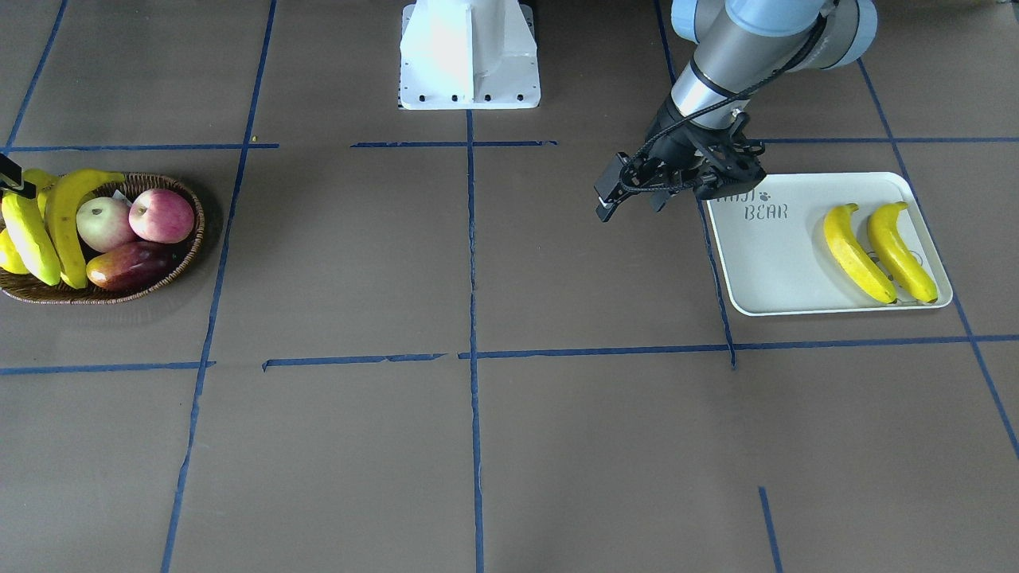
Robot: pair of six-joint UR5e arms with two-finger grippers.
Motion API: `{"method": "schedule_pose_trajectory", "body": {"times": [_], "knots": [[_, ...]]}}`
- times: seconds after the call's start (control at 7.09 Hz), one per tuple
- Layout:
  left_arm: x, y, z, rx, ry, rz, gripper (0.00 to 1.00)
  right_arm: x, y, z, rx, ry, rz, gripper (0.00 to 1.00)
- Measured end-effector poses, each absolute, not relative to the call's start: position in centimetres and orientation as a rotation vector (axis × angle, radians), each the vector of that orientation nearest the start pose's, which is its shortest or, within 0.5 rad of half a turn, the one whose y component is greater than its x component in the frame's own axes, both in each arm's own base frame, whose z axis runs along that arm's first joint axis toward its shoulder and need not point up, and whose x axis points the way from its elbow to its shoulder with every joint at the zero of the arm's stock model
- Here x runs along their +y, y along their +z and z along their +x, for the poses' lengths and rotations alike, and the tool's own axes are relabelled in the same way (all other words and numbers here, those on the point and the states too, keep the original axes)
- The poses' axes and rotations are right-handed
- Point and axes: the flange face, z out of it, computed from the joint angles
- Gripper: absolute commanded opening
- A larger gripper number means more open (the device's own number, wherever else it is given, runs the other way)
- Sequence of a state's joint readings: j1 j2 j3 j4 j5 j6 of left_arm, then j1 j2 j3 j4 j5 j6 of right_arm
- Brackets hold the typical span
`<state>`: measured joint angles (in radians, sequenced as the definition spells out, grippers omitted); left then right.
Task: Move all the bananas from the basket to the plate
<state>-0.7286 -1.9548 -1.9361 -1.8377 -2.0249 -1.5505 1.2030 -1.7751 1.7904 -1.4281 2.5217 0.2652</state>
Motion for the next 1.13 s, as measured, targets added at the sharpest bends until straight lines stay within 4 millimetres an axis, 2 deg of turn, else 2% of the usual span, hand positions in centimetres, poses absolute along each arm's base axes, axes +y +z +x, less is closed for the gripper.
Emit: {"method": "schedule_pose_trajectory", "body": {"times": [0.28, 0.56, 0.85, 0.99, 1.13], "knots": [[-45.0, 25.2, 36.9, 1.086, -0.408, -0.021, 1.00, -40.7, 60.9, -9.5, -0.954, -0.182, -0.108, 0.00], [-45.0, 25.2, 36.9, 1.086, -0.408, -0.021, 1.00, -41.0, 59.0, -6.6, -0.957, -0.149, -0.022, 0.00], [-44.9, 25.2, 37.0, 1.086, -0.406, -0.021, 1.00, -41.2, 54.6, -4.0, -0.959, -0.133, 0.090, 0.00], [-44.9, 25.2, 37.0, 1.086, -0.406, -0.020, 1.00, -41.3, 51.8, -3.3, -0.963, -0.131, 0.131, 0.00], [-44.9, 25.2, 37.0, 1.086, -0.406, -0.020, 1.00, -42.3, 47.6, -3.3, -0.969, -0.136, 0.168, 0.00]]}}
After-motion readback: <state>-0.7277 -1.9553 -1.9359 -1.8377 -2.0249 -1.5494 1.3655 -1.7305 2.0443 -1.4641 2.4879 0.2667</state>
